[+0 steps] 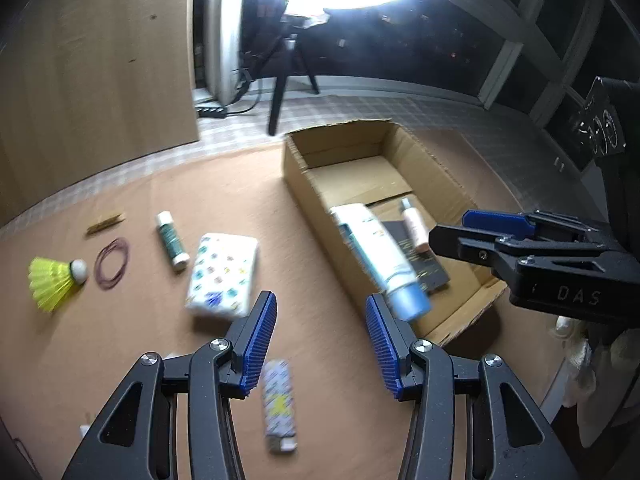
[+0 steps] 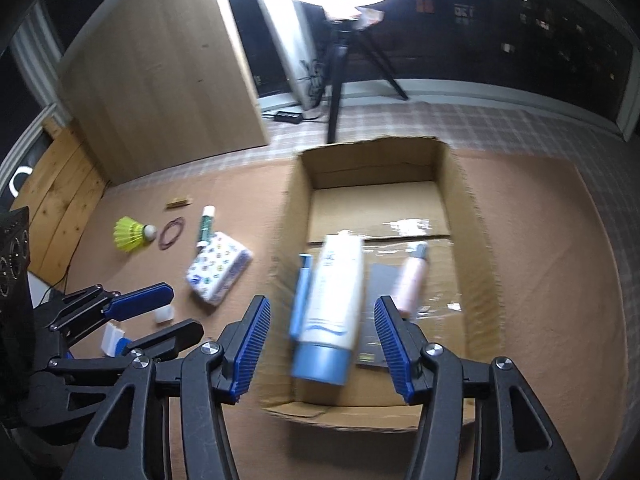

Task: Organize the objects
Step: 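Open the left tool to drop the phone stand while the right tool drops the pink bottle, then move both tools back to the blue tape measure and white cylinder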

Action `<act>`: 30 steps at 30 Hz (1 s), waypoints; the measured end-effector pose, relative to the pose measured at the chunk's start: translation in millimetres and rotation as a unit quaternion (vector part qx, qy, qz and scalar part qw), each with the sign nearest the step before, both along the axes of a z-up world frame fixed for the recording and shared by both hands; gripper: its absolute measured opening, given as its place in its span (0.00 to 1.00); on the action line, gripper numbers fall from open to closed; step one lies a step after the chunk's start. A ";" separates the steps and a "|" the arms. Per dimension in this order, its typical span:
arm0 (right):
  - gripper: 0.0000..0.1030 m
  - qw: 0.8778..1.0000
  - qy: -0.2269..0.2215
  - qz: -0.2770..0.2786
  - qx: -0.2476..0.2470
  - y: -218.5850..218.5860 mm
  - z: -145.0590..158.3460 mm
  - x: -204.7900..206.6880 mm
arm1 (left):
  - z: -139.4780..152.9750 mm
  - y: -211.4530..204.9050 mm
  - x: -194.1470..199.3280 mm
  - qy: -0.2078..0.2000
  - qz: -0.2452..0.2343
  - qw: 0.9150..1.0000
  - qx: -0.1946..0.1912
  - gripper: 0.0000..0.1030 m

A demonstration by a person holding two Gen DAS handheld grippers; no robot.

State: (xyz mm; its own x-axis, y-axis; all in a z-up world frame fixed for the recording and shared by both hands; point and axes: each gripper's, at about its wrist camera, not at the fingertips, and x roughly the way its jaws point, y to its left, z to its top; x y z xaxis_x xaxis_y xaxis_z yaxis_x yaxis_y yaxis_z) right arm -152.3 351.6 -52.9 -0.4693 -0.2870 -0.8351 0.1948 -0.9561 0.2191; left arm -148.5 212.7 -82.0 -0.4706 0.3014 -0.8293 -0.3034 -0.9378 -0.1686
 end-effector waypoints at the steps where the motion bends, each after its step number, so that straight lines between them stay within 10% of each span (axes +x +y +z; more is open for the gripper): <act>1: 0.49 1.000 0.001 0.004 0.001 -5.6 0.7 0.4 | 0.1 -6.5 3.2 0.000 0.004 1.000 -0.001 0.49; 19: 0.64 0.990 -0.040 0.133 0.009 -130.9 -29.8 21.0 | -39.4 -158.3 78.1 -0.061 0.118 0.991 -0.005 0.49; 30: 0.65 0.983 -0.081 0.164 0.011 -181.5 -65.4 14.4 | -66.7 -182.2 100.3 -0.091 0.130 0.987 -0.009 0.50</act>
